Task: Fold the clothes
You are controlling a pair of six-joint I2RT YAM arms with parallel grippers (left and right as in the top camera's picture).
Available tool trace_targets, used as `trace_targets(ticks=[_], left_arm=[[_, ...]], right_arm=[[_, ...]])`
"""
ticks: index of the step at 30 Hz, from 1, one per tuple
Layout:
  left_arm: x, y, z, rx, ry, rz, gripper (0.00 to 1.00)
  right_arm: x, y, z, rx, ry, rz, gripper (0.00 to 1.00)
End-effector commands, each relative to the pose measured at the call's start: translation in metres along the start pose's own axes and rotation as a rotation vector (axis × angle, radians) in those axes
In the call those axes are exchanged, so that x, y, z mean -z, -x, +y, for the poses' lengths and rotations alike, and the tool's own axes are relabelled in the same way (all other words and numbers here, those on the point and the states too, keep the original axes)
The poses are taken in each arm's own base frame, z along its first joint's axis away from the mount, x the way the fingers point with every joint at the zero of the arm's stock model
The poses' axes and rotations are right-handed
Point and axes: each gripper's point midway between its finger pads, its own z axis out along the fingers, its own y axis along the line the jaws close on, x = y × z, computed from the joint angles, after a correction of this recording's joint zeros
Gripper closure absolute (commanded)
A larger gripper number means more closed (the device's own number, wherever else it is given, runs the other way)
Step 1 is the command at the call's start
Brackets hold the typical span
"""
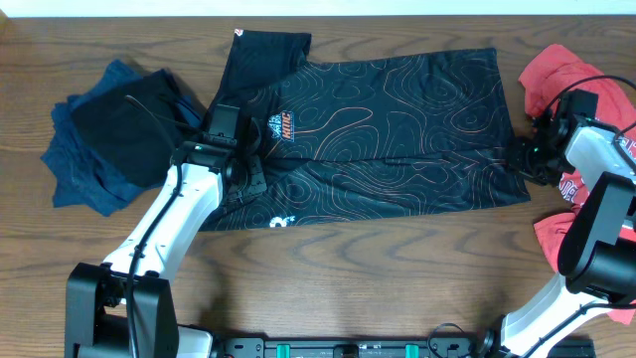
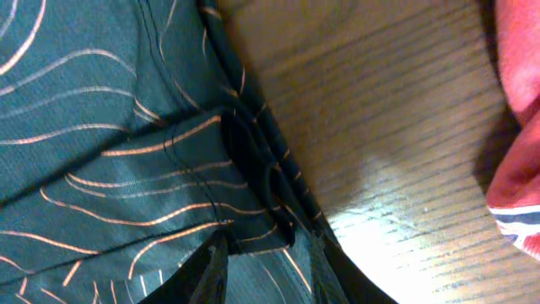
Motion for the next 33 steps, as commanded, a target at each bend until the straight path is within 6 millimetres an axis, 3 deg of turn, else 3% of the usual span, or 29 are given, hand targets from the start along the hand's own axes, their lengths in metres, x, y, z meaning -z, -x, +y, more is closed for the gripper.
trace_targets(ticks=[1, 17, 21, 26, 30, 33], left_arm=[[-0.003, -0.003, 0.001, -0.004, 0.008, 0.012, 0.66], [-0.003, -0.003, 0.001, -0.004, 0.008, 0.012, 0.66], [-0.003, -0.003, 0.001, -0.004, 0.008, 0.013, 0.66], [-0.003, -0.003, 0.001, -0.004, 0.009, 0.012, 0.66], [-0.003, -0.002, 0.001, -0.004, 0.008, 0.010, 0.66], [-0.003, -0.002, 0.002, -0.003, 0.014, 0.008, 0.66]], right_arm=[[-0.003, -0.003, 0.005, -0.030, 0.019, 0.010, 0.71], [-0.005, -0.002, 0.016, -0.003, 0.028, -0.001, 0.78], [-0.005, -0.001, 0.016, -0.012, 0.028, -0.002, 0.99], [-0.004, 0.002, 0.017, -0.029, 0.032, -0.013, 0.99], [0.004, 0.026, 0.032, -0.049, 0.116, -0.105, 0.99], [0.016, 0.056, 0.053, -0.053, 0.236, -0.213, 0.99]])
